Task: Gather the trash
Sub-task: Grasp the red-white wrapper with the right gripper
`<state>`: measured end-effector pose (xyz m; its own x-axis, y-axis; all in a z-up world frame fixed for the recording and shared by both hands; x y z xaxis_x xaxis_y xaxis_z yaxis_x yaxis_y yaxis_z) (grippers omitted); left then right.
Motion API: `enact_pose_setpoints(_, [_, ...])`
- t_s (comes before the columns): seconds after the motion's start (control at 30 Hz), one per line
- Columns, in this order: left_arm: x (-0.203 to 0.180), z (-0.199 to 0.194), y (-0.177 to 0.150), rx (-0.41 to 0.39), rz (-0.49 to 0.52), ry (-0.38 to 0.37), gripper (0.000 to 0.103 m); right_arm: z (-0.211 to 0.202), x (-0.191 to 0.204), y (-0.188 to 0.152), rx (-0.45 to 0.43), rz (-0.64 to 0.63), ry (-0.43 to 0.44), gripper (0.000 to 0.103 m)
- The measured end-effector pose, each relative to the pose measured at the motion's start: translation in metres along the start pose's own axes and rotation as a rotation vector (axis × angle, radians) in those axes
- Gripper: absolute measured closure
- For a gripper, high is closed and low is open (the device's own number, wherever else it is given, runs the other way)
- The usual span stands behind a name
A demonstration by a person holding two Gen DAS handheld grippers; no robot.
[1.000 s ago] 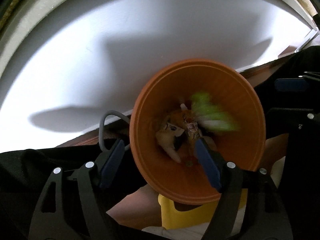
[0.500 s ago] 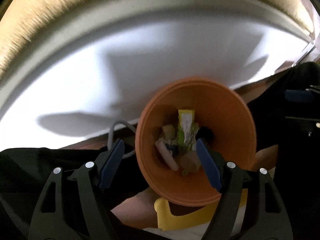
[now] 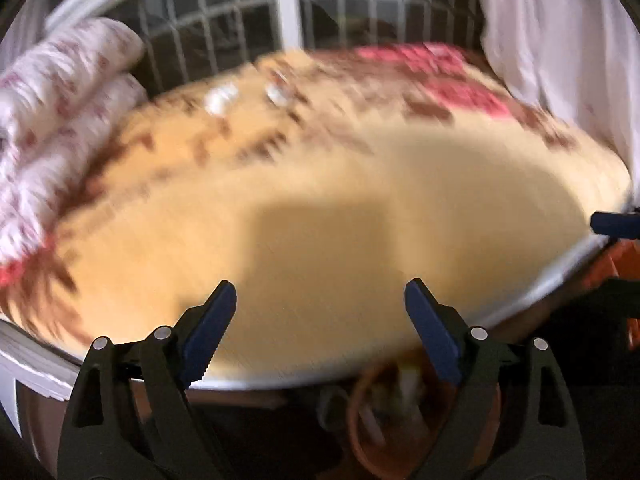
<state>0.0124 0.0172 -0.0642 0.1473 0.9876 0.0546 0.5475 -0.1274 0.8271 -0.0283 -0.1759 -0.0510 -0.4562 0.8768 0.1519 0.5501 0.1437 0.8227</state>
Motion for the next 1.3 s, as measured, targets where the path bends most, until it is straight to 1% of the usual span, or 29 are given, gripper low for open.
enact_pose_setpoints(0.03, [0.008, 0.003, 0.013, -0.026, -0.016, 0.018, 0.019, 0.005, 0.001, 0.022, -0.049, -0.033, -0.024, 0.015])
enact_pose_setpoints(0.1, [0.023, 0.012, 0.035, -0.056, -0.037, 0.051, 0.019, 0.015, -0.001, 0.049, -0.091, -0.055, -0.028, 0.015])
enact_pose_setpoints(0.2, [0.042, 0.024, 0.061, -0.093, -0.049, 0.103, 0.019, 0.047, -0.008, 0.094, -0.148, -0.075, -0.053, 0.015])
enact_pose_setpoints(0.23, [0.051, 0.031, 0.072, -0.104, -0.053, 0.127, 0.019, 0.055, -0.011, 0.104, -0.156, -0.077, -0.06, 0.015])
enact_pose_setpoints(0.33, [0.071, 0.048, 0.091, -0.13, -0.08, 0.167, 0.019, 0.091, -0.009, 0.134, -0.185, -0.077, -0.082, 0.014])
enact_pose_setpoints(0.4, [0.083, 0.058, 0.1, -0.135, -0.095, 0.171, 0.019, 0.109, -0.008, 0.148, -0.19, -0.072, -0.088, 0.013])
enact_pose_setpoints(0.53, [0.105, 0.088, 0.114, -0.129, -0.11, 0.205, 0.019, 0.154, -0.01, 0.171, -0.192, -0.057, -0.095, 0.012])
enact_pose_setpoints(0.7, [0.131, 0.126, 0.114, -0.089, -0.151, 0.227, 0.019, 0.208, -0.021, 0.188, -0.164, -0.02, -0.134, 0.012])
enact_pose_setpoints(0.8, [0.15, 0.149, 0.11, -0.053, -0.171, 0.259, 0.019, 0.243, -0.029, 0.194, -0.136, 0.023, -0.149, 0.012])
enact_pose_setpoints(0.93, [0.166, 0.164, 0.098, -0.014, -0.267, 0.239, 0.019, 0.3, -0.036, 0.201, -0.07, 0.115, -0.152, 0.012])
enact_pose_setpoints(1.03, [0.176, 0.173, 0.088, 0.037, -0.323, 0.236, 0.018, 0.331, -0.038, 0.205, -0.036, 0.159, -0.156, 0.012])
enact_pose_setpoints(1.13, [0.18, 0.174, 0.084, 0.038, -0.363, 0.218, 0.019, 0.355, -0.035, 0.212, -0.017, 0.184, -0.159, 0.012])
enact_pose_setpoints(1.2, [0.179, 0.175, 0.084, 0.041, -0.359, 0.21, 0.018, 0.369, -0.034, 0.214, 0.002, 0.203, -0.161, 0.012])
enact_pose_setpoints(1.27, [0.176, 0.178, 0.083, 0.05, -0.342, 0.209, 0.018, 0.384, -0.036, 0.213, 0.037, 0.227, -0.175, 0.019])
enact_pose_setpoints(1.3, [0.175, 0.178, 0.083, 0.051, -0.337, 0.209, 0.018, 0.389, -0.036, 0.211, 0.053, 0.231, -0.191, 0.025])
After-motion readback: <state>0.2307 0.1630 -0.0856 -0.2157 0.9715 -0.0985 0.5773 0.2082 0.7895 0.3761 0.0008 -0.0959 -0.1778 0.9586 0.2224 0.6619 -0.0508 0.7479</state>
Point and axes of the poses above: each gripper's, at about its wrist camera, not at the fingertips, and z roughly the way its jaws point, x to its left, y to its top, the point moved 5 cm from there along z, roughly the way its jaws point, and after that the axes turned 11 degrees about -x, right-handed, at the moved point
